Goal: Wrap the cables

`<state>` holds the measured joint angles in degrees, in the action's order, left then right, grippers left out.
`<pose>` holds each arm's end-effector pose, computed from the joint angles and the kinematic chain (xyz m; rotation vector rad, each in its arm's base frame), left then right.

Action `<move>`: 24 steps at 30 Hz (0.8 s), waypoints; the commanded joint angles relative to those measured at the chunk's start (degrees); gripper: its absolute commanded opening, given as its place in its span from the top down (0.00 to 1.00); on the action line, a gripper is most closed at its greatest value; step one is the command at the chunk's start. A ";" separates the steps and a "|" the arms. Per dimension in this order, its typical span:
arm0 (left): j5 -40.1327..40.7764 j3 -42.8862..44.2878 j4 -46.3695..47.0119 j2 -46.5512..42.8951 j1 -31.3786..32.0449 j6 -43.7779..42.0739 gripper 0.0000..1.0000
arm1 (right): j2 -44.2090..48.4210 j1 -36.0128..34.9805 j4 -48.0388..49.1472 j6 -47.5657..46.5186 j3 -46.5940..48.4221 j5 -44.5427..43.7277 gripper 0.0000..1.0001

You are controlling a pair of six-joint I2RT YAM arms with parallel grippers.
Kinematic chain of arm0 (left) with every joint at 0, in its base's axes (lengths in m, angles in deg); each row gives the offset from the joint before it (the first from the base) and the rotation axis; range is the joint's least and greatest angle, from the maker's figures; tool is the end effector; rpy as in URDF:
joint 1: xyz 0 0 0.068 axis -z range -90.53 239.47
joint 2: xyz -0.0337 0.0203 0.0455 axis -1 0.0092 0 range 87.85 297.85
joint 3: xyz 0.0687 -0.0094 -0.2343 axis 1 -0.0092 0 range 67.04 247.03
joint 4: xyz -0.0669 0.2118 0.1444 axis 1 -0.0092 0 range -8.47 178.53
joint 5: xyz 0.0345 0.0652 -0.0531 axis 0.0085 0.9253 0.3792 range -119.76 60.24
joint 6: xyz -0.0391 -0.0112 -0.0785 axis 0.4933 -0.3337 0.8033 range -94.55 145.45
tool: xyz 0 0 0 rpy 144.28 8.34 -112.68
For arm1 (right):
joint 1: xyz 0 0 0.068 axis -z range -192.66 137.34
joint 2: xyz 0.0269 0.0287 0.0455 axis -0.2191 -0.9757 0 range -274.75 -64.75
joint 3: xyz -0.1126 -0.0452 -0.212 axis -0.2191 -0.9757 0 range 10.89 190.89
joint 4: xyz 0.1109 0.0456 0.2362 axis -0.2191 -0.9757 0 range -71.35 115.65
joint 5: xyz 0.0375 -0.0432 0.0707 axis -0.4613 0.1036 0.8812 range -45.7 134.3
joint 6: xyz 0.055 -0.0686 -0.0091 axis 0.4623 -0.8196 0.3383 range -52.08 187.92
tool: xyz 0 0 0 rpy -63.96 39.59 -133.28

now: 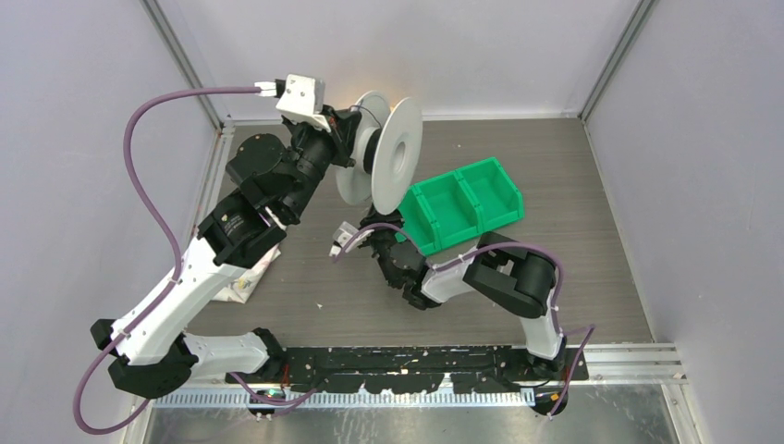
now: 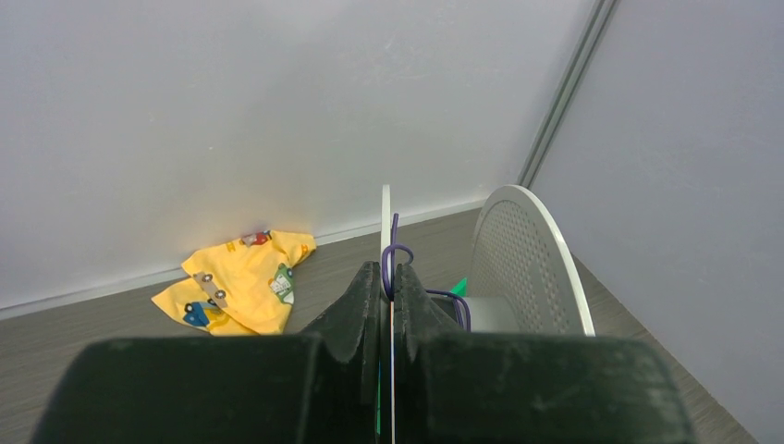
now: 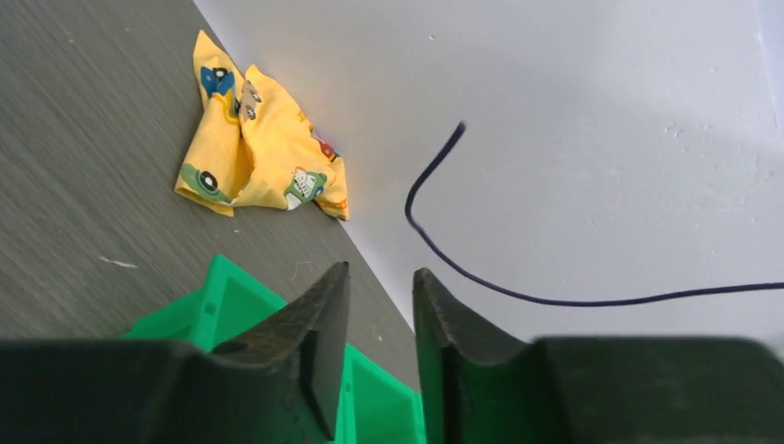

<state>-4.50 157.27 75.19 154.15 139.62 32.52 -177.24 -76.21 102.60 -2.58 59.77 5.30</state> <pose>0.1996 -0.1868 0.5106 0.1596 1.4149 -0.5223 0.2248 0.3408 0.1652 -0.9617 1.0351 -0.5545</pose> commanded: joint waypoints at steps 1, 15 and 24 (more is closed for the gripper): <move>-1.00 3.25 4.46 -0.86 -0.05 1.19 1.00 | -1.55 1.11 5.14 2.02 4.46 -0.10 0.67; -1.17 3.50 4.09 -1.26 -0.05 0.84 0.99 | -2.04 2.11 5.31 1.45 6.34 0.54 0.48; -1.04 3.35 4.11 -1.44 -0.05 0.64 0.99 | -0.03 -1.58 5.33 0.75 2.34 -1.96 0.48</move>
<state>-4.94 157.82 74.01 154.15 139.62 32.54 -179.53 -75.25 103.28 -1.40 63.77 4.75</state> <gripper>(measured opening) 0.035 0.518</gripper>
